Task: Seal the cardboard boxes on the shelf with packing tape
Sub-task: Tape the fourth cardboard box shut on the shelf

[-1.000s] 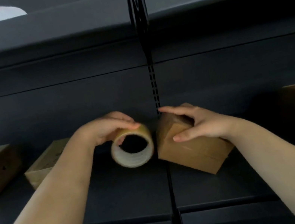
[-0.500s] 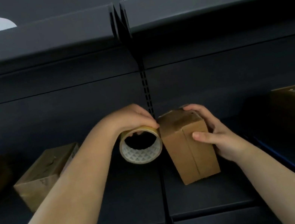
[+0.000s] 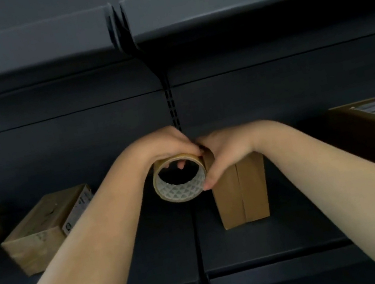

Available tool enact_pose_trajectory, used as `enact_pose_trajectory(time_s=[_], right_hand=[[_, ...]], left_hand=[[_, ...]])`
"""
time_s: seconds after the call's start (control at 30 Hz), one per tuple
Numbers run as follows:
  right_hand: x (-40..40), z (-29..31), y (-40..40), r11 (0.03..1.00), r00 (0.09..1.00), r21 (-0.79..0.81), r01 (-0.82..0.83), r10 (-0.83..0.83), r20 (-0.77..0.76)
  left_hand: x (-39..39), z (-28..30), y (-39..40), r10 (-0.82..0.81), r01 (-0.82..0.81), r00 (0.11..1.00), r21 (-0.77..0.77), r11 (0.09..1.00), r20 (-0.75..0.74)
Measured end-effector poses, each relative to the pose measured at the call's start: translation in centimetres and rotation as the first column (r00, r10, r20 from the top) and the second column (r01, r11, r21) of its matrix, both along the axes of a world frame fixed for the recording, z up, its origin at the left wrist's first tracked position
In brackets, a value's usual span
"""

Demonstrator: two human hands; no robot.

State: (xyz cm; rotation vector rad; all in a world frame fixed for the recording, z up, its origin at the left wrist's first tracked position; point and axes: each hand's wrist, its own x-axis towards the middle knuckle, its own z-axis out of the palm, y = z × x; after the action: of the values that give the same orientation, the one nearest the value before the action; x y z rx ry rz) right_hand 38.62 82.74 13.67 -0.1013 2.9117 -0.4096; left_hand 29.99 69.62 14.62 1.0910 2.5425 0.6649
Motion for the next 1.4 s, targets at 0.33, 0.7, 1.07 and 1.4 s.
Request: enact_pose_trajectory(time_s=[0.33,0.7,1.07,1.4], right_hand=[[1.5,-0.9,3.4,0.953,0.981,-0.295,-0.071,0.013,-0.193],[2.4,-5.8,5.3,0.676,0.937,-0.706,-0.210,-0.068,-0.344],[5.0,-8.8,6.9,0.747,0.990,-0.664,-0.011,-0.086,-0.113],[-0.7,-3.9,-0.9,0.986,0.999,0.162,-0.033,0.027,0.041]], left_hand=[[-1.7,-2.8,-4.9,-0.159,-0.023,0.910,0.431,0.902,0.382],[-4.1,-1.7,-8.1,0.002,-0.076,0.956,0.241,0.968,0.293],[-3.0,-3.9,-2.9,0.040,-0.035,0.993,-0.046,0.998,0.108],[-2.5,-4.2,-1.7,0.022,-0.021,0.999,-0.038,0.999,0.046]])
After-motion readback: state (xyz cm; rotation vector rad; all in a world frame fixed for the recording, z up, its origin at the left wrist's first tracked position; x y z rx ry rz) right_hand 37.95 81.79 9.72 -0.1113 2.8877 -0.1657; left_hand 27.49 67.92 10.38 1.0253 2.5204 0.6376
